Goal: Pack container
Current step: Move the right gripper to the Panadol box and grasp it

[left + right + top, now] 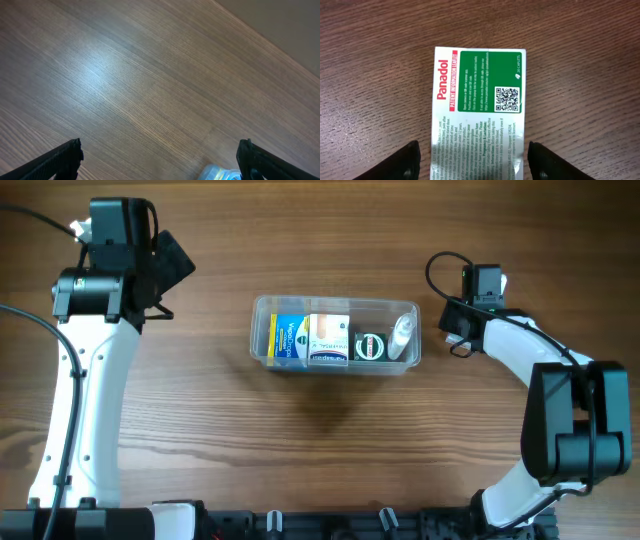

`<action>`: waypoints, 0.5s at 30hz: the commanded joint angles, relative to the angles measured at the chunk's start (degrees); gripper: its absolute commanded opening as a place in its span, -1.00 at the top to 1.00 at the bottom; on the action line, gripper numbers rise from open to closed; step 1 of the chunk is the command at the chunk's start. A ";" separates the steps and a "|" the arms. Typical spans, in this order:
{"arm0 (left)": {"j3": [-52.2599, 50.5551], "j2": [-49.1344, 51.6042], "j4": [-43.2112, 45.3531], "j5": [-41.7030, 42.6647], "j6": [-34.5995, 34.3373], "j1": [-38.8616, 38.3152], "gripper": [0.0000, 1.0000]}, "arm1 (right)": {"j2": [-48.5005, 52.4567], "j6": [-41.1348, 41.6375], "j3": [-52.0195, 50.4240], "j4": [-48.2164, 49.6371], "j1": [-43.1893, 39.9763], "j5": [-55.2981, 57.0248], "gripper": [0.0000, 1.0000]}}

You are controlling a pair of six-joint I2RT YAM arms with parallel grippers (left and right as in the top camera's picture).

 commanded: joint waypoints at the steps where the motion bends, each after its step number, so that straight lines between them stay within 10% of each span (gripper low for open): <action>1: 0.33 0.22 0.13 -0.94 0.07 0.31 -0.99 | 1.55 0.70 -0.70 -0.63 -0.13 -0.63 -0.37; 15: 0.33 0.22 0.13 -0.94 0.07 0.31 -0.99 | 1.55 3.21 -1.51 -0.68 -0.24 -0.68 -0.22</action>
